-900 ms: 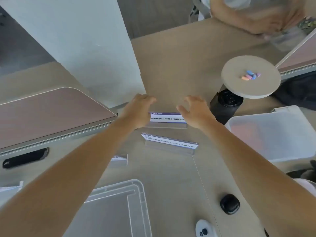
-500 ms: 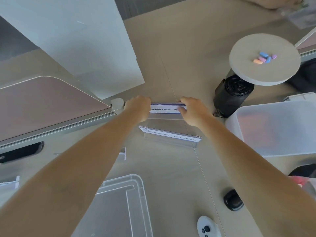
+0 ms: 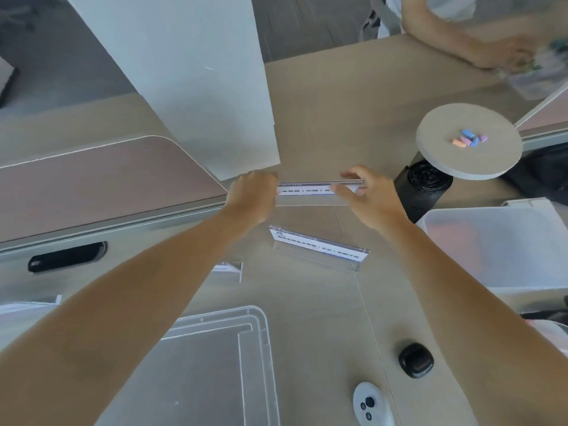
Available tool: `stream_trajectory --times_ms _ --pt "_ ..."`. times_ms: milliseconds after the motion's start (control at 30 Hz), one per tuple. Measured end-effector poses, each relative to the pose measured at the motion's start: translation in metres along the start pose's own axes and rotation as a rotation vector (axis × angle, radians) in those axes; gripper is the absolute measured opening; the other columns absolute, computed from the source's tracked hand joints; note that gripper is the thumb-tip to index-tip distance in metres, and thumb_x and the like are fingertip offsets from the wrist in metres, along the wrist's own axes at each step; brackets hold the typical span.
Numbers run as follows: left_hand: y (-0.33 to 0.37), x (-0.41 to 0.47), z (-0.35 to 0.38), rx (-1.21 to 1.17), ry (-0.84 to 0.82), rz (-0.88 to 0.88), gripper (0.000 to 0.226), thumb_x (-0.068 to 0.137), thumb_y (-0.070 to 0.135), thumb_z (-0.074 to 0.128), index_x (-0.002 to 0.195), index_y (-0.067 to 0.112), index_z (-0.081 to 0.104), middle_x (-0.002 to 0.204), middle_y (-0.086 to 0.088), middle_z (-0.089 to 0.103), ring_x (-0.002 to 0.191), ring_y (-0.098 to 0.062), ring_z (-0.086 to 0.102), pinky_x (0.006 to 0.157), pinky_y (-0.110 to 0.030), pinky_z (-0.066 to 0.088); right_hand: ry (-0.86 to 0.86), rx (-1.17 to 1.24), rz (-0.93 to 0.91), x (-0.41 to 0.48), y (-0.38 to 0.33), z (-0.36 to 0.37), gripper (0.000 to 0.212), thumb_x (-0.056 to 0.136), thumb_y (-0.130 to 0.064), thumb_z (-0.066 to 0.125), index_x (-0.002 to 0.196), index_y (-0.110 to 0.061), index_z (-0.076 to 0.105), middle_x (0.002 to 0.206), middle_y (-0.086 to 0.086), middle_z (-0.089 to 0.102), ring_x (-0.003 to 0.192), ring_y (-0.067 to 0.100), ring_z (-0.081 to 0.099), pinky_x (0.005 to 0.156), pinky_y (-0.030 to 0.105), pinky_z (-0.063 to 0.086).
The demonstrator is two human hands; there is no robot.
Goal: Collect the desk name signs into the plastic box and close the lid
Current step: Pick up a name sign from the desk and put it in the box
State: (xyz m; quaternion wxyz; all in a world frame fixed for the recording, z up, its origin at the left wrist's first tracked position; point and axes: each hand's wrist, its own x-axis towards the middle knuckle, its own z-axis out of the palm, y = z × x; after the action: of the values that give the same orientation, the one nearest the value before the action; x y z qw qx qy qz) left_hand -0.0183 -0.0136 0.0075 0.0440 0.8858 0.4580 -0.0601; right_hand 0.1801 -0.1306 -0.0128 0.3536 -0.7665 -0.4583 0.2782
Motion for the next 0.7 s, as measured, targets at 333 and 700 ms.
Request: stream_trajectory --times_ms 333,700 --pt "-0.027 -0.095 -0.069 -0.129 0.13 -0.001 0.02 0.099 0.024 0.05 0.094 0.006 0.055 0.081 -0.013 0.053 0.076 -0.037 0.052 0.06 -0.036 0.04 -0.179 0.664 0.238 -0.072 -0.09 -0.008 0.052 0.058 -0.073 0.058 0.104 -0.049 0.054 0.126 -0.014 0.051 0.128 0.027 0.05 0.111 0.048 0.036" --pt "-0.089 -0.211 -0.122 -0.383 0.273 -0.076 0.039 0.087 0.054 0.059 0.114 0.026 0.064 0.106 0.003 0.069 0.095 -0.025 0.062 0.08 -0.035 0.05 0.052 0.836 0.229 -0.15 -0.184 0.028 0.037 0.064 -0.047 0.062 0.09 -0.02 0.059 0.094 0.001 0.057 0.09 0.019 0.056 0.081 0.036 0.054"
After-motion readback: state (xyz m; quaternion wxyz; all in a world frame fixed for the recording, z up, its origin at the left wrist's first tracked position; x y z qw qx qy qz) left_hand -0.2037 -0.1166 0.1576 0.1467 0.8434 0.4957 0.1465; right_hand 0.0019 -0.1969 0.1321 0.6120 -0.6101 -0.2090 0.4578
